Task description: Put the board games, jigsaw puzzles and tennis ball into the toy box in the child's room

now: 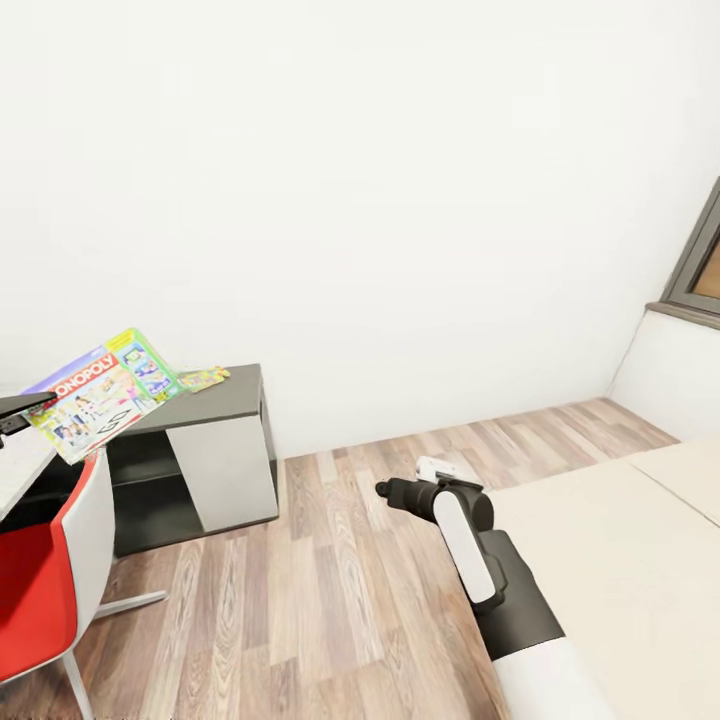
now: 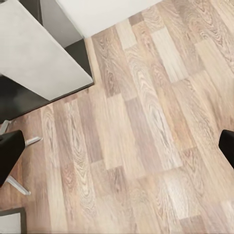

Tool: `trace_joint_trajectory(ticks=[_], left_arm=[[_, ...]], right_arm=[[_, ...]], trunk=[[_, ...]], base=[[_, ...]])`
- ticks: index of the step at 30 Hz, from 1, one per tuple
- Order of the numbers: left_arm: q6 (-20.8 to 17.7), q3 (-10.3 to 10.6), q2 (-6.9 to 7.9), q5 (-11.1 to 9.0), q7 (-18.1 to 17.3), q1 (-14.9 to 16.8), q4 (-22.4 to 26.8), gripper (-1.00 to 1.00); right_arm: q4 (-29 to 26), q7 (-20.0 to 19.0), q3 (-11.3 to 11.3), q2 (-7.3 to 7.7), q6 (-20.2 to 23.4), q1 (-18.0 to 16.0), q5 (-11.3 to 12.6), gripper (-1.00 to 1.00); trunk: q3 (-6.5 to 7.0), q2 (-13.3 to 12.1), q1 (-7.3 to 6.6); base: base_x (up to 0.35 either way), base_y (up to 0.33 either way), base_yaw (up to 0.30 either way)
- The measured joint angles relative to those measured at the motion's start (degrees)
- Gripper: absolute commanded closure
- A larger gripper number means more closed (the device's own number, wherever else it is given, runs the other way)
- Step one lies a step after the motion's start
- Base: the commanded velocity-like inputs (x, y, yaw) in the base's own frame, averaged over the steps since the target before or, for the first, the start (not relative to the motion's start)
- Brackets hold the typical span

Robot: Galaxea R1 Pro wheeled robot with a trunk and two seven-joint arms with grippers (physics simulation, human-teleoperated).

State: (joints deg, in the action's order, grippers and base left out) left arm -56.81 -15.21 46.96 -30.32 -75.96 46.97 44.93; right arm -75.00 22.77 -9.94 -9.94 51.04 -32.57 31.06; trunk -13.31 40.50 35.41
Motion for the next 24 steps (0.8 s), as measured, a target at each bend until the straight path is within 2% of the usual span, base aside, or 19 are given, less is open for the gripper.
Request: trace_joint_trajectory(ticks=[6, 16, 24], left_arm=[[0.09, -0.01, 0.87, 0.05, 0.03, -0.01, 0.0, 1.0], [0.43, 0.0, 1.09, 0.1, 0.08, -0.01, 0.03, 1.0], [0.56, 0.0, 1.07, 0.13, 0.23, -0.01, 0.02, 1.0]], right_arm=[[0.0, 0.01, -0.27, 0.0, 0.0, -0.04, -0.01, -1.0], [0.0, -0.03, -0.3, 0.01, 0.0, -0.01, -0.01, -1.0], [-0.01, 0.0, -0.29, 0.01, 0.0, -0.03, 0.0, -1.0]], trunk=[[0.0, -0.01, 0.0], [0.0, -0.01, -0.01], [0.0, -0.01, -0.01]], base=[[0.192, 0.098, 0.288], [0.236, 0.103, 0.283], [0.3, 0.111, 0.048]])
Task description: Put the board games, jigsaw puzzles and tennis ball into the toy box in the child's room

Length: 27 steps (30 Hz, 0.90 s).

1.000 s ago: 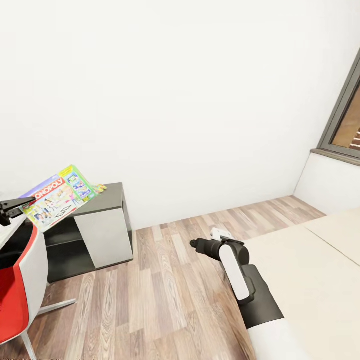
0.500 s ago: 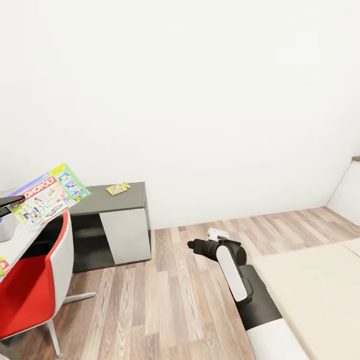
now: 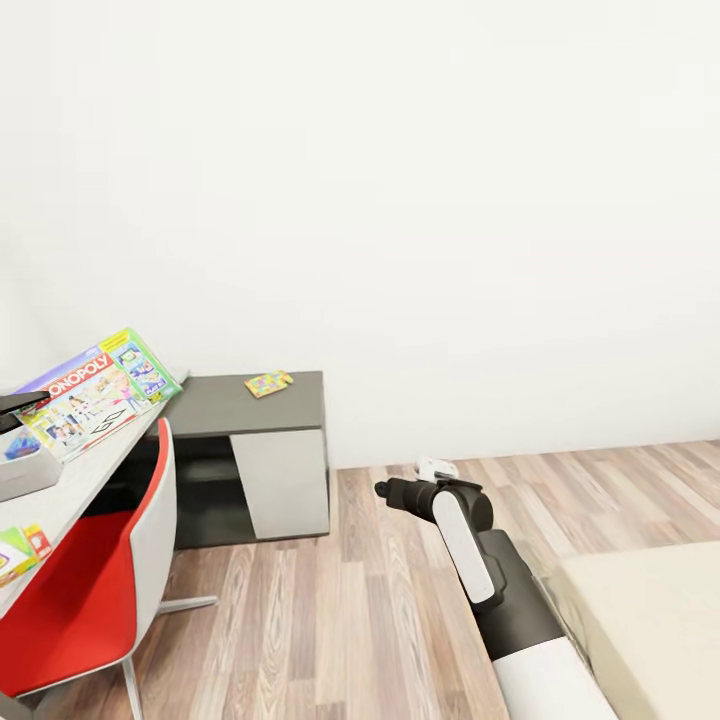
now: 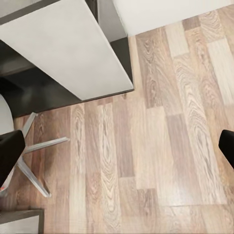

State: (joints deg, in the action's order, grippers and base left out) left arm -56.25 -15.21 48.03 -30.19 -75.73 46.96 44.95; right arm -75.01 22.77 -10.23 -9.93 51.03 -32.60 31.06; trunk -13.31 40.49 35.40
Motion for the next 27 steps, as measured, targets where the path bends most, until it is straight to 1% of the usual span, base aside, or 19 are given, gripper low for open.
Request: trace_joint_trajectory(ticks=[5, 10, 15, 27], left_arm=[[0.07, 0.0, 0.0, 0.0, 0.02, 0.0, 0.02, 1.0], [0.14, 0.06, 0.03, 0.02, 0.02, 0.01, 0.05, 1.0], [0.23, 0.09, 0.02, 0.0, 0.02, -0.01, 0.04, 1.0], [0.28, 0.09, -0.02, -0.02, 0.03, -0.01, 0.02, 1.0]], right_arm=[[0.0, -0.01, -0.03, 0.0, -0.04, 0.02, 0.0, -1.0], [-0.01, 0.0, -0.07, 0.0, -0.07, 0.01, 0.0, -1.0], [0.01, 0.01, -0.1, 0.0, -0.08, 0.02, -0.02, -1.0], [0.01, 0.0, -0.1, 0.0, -0.08, 0.01, -0.01, -1.0]], trunk=[[0.0, 0.0, 0.0], [0.0, 0.0, 0.01], [0.0, 0.0, 0.02], [0.0, 0.0, 0.01]], base=[[0.302, 0.125, 0.002], [0.251, 0.228, 0.064], [0.187, 0.154, 0.255], [0.132, 0.033, 0.286]])
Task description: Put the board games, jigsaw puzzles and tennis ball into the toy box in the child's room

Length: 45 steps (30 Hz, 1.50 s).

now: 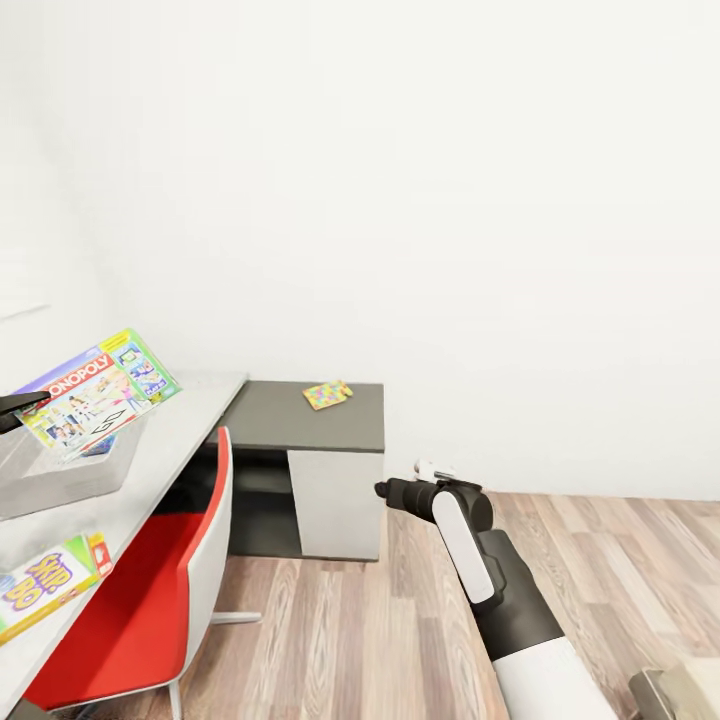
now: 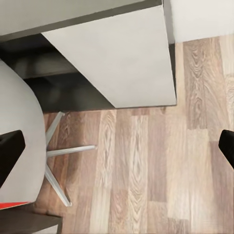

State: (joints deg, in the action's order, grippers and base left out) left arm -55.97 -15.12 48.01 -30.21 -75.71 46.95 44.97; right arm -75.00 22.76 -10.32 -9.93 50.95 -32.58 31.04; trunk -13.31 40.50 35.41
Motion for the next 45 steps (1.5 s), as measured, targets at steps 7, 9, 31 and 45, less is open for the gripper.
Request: trace_joint_trajectory(ticks=[7, 9, 31, 45], left_arm=[[0.0, 0.0, -0.04, 0.01, 0.09, 0.0, 0.02, 1.0], [-0.01, 0.0, -0.04, -0.01, 0.09, 0.0, 0.03, 1.0], [0.02, 0.04, -0.09, -0.12, 0.09, 0.0, 0.05, 1.0], [0.05, 0.11, -0.12, -0.07, 0.09, 0.0, 0.05, 1.0]], right_arm=[[0.0, -0.07, 0.06, 0.0, 0.0, -0.01, 0.01, -1.0], [0.0, -0.07, 0.07, 0.0, 0.0, 0.01, 0.01, -1.0], [0.0, -0.07, -0.01, -0.01, -0.08, 0.02, 0.0, -1.0], [0.05, -0.07, -0.01, 0.0, -0.09, -0.01, 0.0, -1.0]], trunk=[[0.0, -0.01, 0.0], [0.0, 0.0, 0.0], [0.0, 0.0, -0.01], [0.0, 0.0, -0.01]], base=[[0.234, 0.085, 0.15], [0.228, 0.03, 0.017], [0.258, -0.125, 0.147], [0.262, -0.024, 0.29]])
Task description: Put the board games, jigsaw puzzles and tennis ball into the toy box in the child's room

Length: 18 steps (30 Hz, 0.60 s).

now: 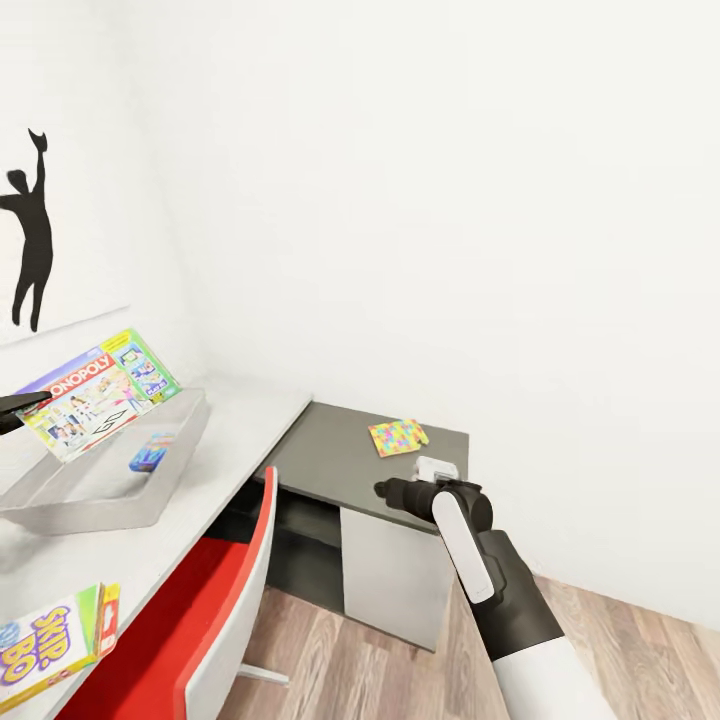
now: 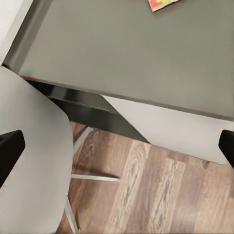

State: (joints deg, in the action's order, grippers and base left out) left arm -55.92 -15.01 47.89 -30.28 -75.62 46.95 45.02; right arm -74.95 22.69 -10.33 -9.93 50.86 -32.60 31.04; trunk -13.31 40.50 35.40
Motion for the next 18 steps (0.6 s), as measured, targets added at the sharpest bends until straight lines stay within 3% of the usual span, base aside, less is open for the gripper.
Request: trace_joint_trajectory(ticks=[4, 9, 11, 12, 18], left_arm=[[0.02, 0.02, 0.0, 0.03, 0.0, 0.0, 0.0, 1.0], [0.04, 0.1, -0.01, 0.05, 0.01, 0.0, -0.01, 1.0], [0.31, 0.16, -0.03, 0.07, -0.01, 0.0, -0.02, 1.0], [0.64, 0.22, -0.07, 0.07, -0.04, 0.0, -0.02, 1.0], [0.8, 0.12, -0.01, 0.05, -0.08, 0.0, -0.01, 1.0]], right_arm=[[-0.04, 0.0, 0.0, 0.0, 0.0, -0.01, 0.0, -1.0], [-1.28, 0.04, -0.23, 0.02, 0.07, 0.03, -0.03, -1.0], [-4.2, 0.05, -1.59, 0.13, 0.03, 0.21, -0.01, -1.0], [-7.83, 0.21, -3.57, 0.29, -0.03, 1.7, 0.06, -1.0], [-9.39, 0.19, -4.49, 0.35, -0.02, 2.6, -0.08, -1.0]], trunk=[[0.0, 0.0, 0.0], [0.0, 0.0, 0.01], [0.0, 0.0, 0.01], [0.0, 0.0, 0.0], [0.0, -0.01, 0.01]], base=[[0.258, 0.037, 0.236], [0.203, 0.006, 0.051], [0.187, 0.001, 0.008], [0.185, 0.0, 0.002], [0.185, 0.0, 0.001]])
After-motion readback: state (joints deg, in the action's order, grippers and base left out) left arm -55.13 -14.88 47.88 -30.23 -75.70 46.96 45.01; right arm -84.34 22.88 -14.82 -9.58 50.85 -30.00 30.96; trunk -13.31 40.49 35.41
